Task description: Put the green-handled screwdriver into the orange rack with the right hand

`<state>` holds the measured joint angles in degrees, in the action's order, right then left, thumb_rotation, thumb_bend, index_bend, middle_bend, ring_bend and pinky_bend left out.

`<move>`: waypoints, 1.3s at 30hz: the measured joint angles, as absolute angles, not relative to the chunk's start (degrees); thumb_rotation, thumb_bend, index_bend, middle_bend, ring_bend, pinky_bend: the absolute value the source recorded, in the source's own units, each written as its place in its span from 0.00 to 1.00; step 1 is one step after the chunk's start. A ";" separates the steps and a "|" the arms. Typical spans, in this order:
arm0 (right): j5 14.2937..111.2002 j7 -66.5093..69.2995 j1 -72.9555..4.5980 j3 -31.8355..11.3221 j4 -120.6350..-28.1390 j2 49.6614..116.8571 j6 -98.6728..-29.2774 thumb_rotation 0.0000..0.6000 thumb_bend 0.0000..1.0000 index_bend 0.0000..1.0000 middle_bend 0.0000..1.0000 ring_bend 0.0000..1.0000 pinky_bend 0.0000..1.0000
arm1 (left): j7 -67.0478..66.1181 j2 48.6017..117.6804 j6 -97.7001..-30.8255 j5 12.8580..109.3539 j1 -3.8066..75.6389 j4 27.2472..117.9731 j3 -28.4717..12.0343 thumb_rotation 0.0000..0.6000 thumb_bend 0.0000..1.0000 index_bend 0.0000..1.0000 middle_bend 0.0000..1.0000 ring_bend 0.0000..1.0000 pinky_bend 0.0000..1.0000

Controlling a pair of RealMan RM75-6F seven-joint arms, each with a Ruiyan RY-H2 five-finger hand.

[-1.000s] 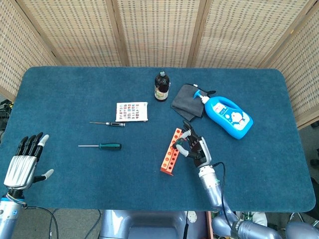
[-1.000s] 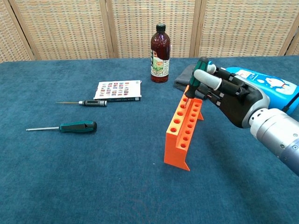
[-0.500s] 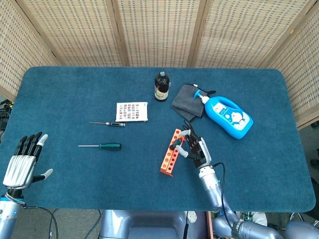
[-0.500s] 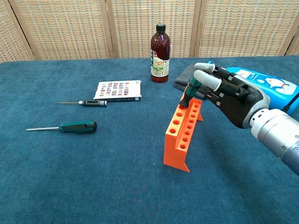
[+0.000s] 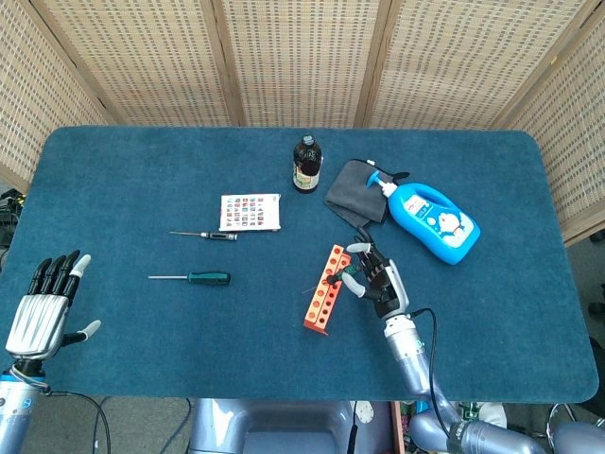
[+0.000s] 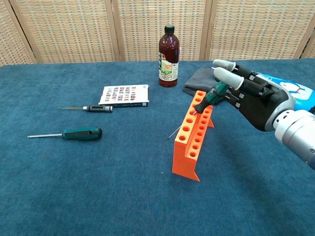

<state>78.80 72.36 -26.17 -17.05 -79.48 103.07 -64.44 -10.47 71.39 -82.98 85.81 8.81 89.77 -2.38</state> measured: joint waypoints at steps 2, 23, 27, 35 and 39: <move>78.82 71.77 -25.83 -16.94 -81.06 102.08 -64.67 1.00 0.21 0.37 0.00 0.00 0.00 | -10.56 71.39 -83.09 85.94 8.78 89.87 -2.34 1.00 0.00 0.00 0.00 0.00 0.00; 77.18 65.51 -24.36 -14.93 -91.42 96.76 -62.91 1.00 0.21 0.37 0.00 0.00 0.00 | -11.21 71.50 -83.56 86.84 8.65 90.35 -1.95 1.00 0.00 0.00 0.00 0.00 0.00; 76.21 62.90 -24.71 -15.30 -93.37 96.24 -62.30 1.00 0.21 0.37 0.00 0.00 0.00 | -10.88 71.40 -83.57 86.97 8.69 90.34 -1.96 1.00 0.00 0.00 0.00 0.00 0.00; 73.82 57.62 -25.59 -16.88 -98.10 95.31 -61.35 1.00 0.21 0.37 0.00 0.00 0.00 | -10.30 71.18 -83.73 86.99 8.63 90.36 -2.03 1.00 0.00 0.00 0.00 0.00 0.00; 72.78 56.18 -25.80 -17.26 -99.15 95.28 -61.04 1.00 0.21 0.37 0.00 0.00 0.00 | -10.07 71.06 -83.77 87.05 8.63 90.40 -2.05 1.00 0.00 0.00 0.00 0.00 0.00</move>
